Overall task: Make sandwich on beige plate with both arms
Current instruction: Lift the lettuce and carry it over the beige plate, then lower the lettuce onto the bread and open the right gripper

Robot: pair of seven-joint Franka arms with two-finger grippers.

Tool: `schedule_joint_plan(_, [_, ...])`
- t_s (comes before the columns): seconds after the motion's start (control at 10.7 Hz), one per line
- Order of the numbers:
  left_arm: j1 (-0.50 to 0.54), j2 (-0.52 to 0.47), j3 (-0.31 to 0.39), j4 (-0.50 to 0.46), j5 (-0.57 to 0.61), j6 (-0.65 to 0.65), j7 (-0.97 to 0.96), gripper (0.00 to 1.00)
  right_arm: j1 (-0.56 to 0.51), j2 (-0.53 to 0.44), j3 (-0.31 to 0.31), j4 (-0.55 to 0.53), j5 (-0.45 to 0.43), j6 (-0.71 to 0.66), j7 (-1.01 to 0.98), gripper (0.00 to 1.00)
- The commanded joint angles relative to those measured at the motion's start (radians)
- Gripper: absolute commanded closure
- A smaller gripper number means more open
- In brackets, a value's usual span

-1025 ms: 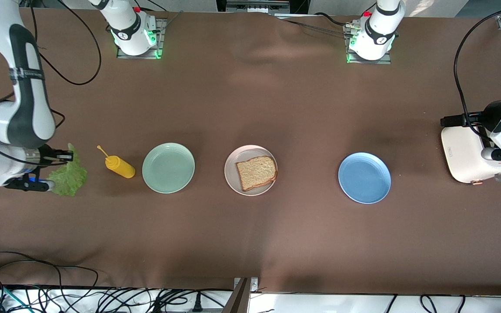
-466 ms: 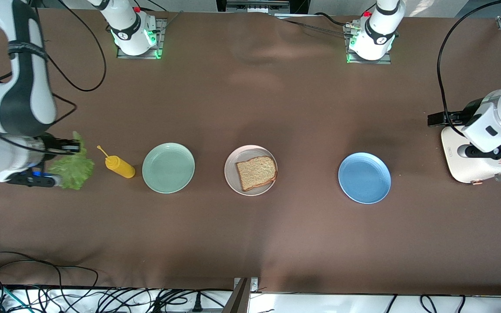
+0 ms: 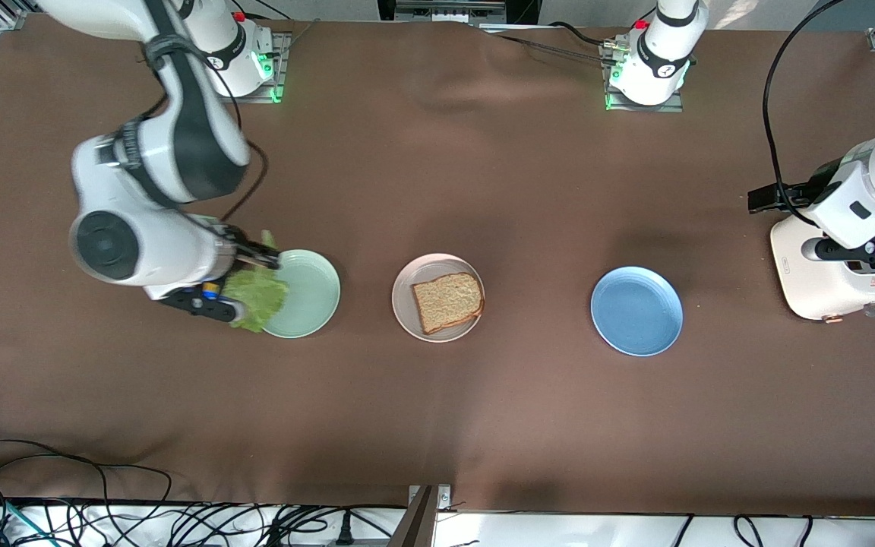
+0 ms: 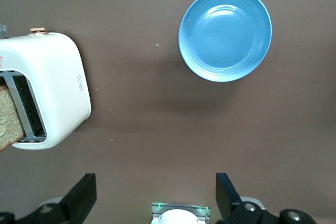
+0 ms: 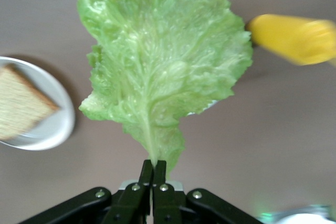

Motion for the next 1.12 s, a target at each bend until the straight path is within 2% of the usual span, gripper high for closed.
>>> schedule_joint_plan(0.0, [0.014, -0.025, 0.001, -0.033, 0.023, 0.027, -0.002, 0.00, 0.118, 0.063, -0.002, 0.019, 0.087, 0.144, 0.259, 1.00])
schedule_joint_plan(0.09, [0.034, -0.025, 0.004, -0.031, 0.014, 0.027, -0.002, 0.00, 0.168, 0.110, -0.001, 0.030, 0.134, 0.256, 0.414, 1.00])
schedule_joint_plan(0.28, [0.052, -0.028, 0.002, -0.016, 0.017, 0.030, 0.028, 0.00, 0.241, 0.199, 0.007, 0.030, 0.145, 0.504, 0.590, 1.00])
schedule_joint_plan(0.47, [0.072, -0.031, -0.001, 0.029, -0.015, 0.007, 0.038, 0.00, 0.276, 0.246, 0.013, 0.030, 0.181, 0.626, 0.744, 1.00])
schedule_joint_plan(0.56, [0.086, -0.030, 0.004, 0.035, -0.064, 0.009, 0.042, 0.00, 0.302, 0.270, 0.014, 0.030, 0.181, 0.657, 0.772, 1.00])
schedule_joint_plan(0.75, [0.114, -0.028, -0.001, 0.027, -0.063, 0.007, 0.043, 0.00, 0.318, 0.304, 0.014, 0.033, 0.190, 0.724, 0.811, 1.00])
schedule_joint_plan(1.03, [0.112, -0.003, -0.002, 0.024, -0.065, -0.004, 0.041, 0.00, 0.347, 0.320, 0.027, 0.032, 0.207, 0.729, 0.854, 1.00])
